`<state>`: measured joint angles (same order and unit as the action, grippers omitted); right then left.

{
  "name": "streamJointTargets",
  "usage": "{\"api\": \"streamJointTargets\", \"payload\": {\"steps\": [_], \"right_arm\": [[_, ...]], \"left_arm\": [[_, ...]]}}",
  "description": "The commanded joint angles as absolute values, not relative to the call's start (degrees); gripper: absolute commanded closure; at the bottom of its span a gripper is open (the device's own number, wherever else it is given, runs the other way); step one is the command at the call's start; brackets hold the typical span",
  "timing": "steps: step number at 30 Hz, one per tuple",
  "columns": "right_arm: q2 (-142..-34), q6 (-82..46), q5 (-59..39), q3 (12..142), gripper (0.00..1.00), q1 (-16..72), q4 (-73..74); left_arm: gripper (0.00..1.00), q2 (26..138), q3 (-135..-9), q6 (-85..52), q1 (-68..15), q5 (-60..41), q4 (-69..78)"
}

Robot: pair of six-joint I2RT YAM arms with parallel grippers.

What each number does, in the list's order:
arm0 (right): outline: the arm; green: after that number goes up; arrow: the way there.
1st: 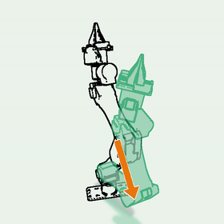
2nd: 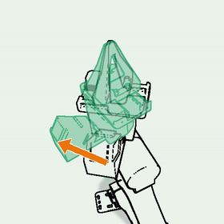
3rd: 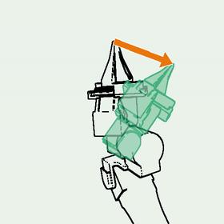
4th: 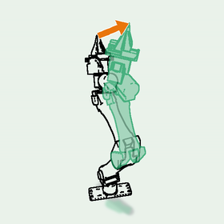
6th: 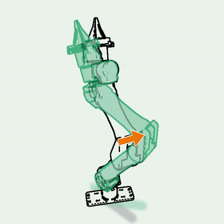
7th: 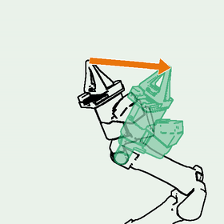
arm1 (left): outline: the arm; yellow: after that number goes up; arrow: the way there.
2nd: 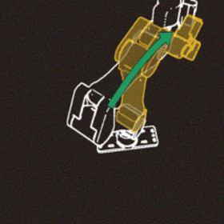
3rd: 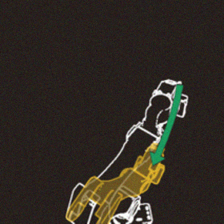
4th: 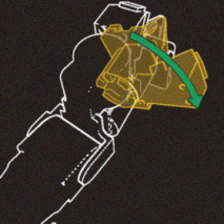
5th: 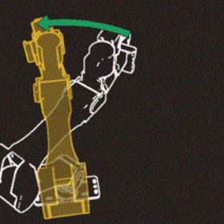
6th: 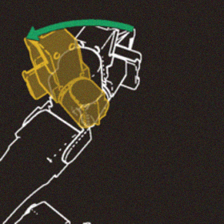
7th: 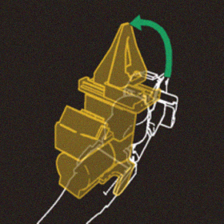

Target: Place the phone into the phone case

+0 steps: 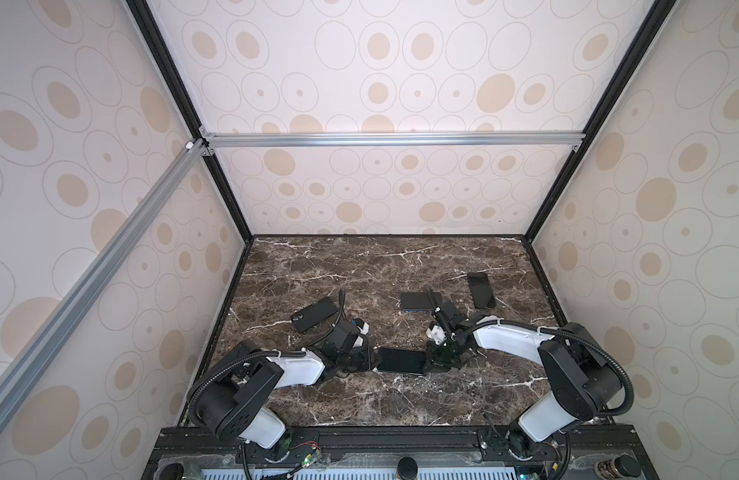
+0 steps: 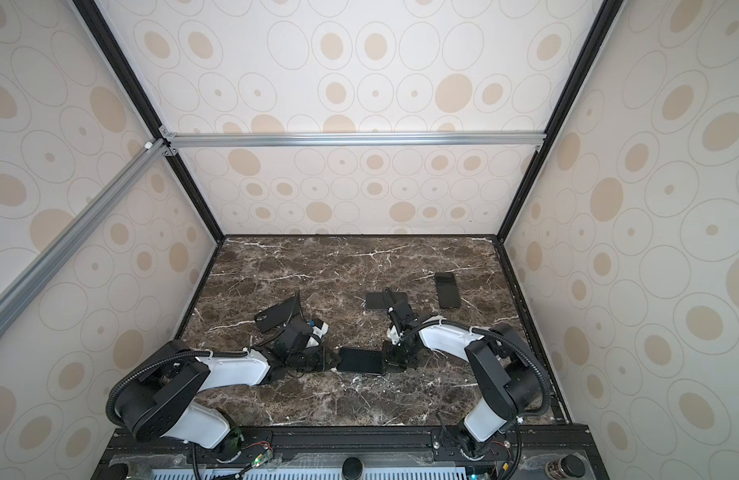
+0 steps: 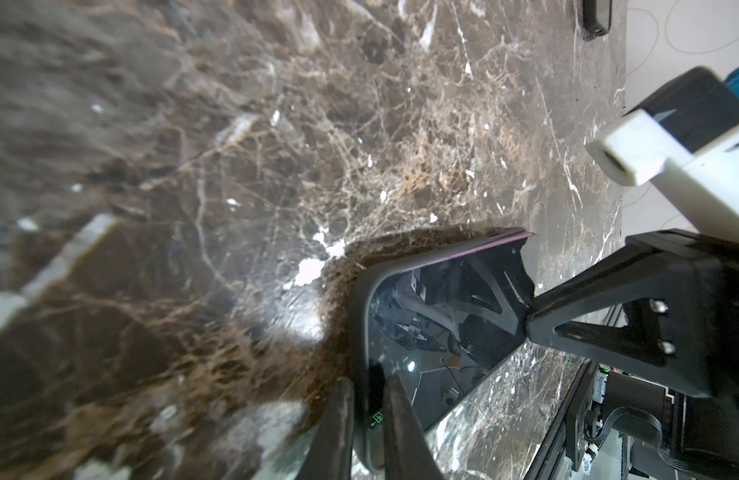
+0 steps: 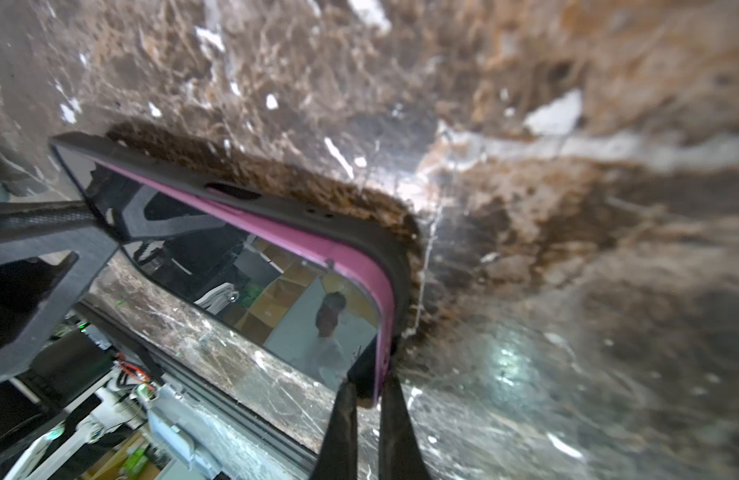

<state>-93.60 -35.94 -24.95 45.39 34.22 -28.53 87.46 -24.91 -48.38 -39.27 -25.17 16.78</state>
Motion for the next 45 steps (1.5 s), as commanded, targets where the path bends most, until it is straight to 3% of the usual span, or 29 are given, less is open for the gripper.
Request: {"api": "streamJointTargets", "payload": {"steps": [1,6,19,37,45], "right_arm": [[-111.8,-35.5,-2.9,35.8,0.95,44.8,-11.4],[-110.0,-36.1,-2.5,35.5,0.94,47.0,-10.4],[-86.2,-32.1,1.0,45.6,0.83,46.7,-29.4],[-82.5,-33.8,-11.4,39.9,0.83,37.0,-23.5],[-86.3,-34.5,-17.2,37.9,0.90,36.5,-19.7]], "left_arm": [[0.84,94.0,-21.0,-48.9,-42.1,-26.2,1.5],[0.86,93.2,-20.0,-49.6,-42.2,-26.3,1.9],[0.84,90.2,-19.9,-50.2,-42.1,-23.2,0.3],[0.83,92.3,-22.0,-51.3,-42.1,-23.7,1.9],[0.83,92.2,-21.9,-51.6,-42.1,-24.3,2.0]]}}
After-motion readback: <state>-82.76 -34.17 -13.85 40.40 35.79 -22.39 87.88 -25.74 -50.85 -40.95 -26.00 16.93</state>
